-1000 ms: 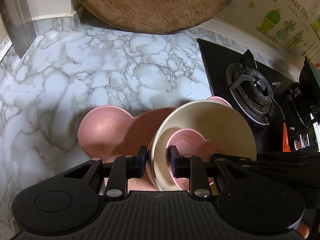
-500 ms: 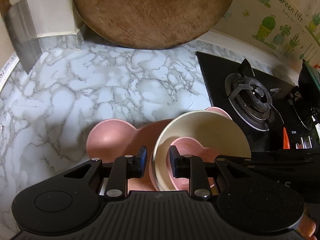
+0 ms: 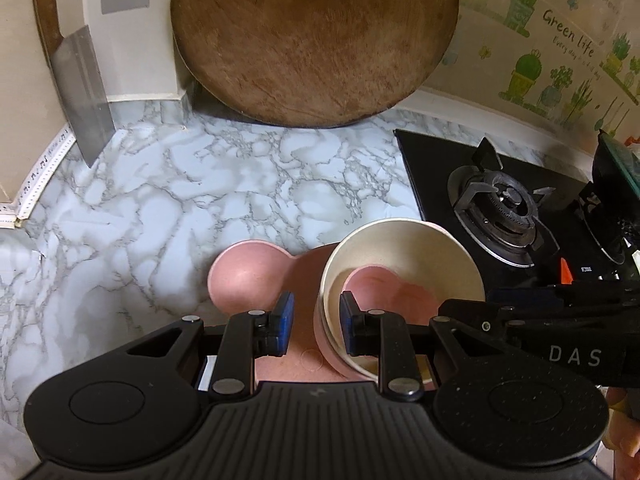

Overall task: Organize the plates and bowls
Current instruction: 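Lower the nested bowls onto the bear plate and open both grippers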

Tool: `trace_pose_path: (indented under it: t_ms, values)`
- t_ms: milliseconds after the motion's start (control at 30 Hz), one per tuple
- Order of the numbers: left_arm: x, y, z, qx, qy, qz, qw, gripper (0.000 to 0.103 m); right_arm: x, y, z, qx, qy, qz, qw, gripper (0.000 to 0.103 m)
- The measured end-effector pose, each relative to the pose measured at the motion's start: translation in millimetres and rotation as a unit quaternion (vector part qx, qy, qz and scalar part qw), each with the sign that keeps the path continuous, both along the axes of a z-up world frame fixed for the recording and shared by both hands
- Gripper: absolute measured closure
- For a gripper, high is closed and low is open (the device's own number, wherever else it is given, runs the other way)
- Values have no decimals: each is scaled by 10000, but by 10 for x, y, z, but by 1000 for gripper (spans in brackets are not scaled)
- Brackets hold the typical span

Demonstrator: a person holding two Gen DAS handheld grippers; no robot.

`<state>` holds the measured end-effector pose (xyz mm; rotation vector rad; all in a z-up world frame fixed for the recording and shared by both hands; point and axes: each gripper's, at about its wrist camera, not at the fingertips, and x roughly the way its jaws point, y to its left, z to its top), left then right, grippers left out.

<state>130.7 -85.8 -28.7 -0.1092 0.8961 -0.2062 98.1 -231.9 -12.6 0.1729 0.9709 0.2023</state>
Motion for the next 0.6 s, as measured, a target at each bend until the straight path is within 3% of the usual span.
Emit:
trace_pose_path:
  t_ms: [167,233,300,467,533,600]
  values:
    - [-123,72,81,5,-162,-93,9998,71,-124,82,87,-51,-201,-49,9998,46]
    - [-163,113,117,-11,-239,-144,9996,61,-184,119,120,-72,-314,-62,9995,44]
    - [-213,156,153,-1,-332,-172,9993,53,-249,145,145,-77,-426,-81,9990,39]
    - [-360,248,223,6,-553,-311,9980,50,-405,193,171,-160,-654,-121,9977,29]
    - [-412,281,242,-18,-619,-356,9974,39,-471,196,180,-149,-735,-136,9971,25]
    - [-484,313,266,55,-793,-347,9962,36,-539,190,192,-147,-861,-172,9960,20]
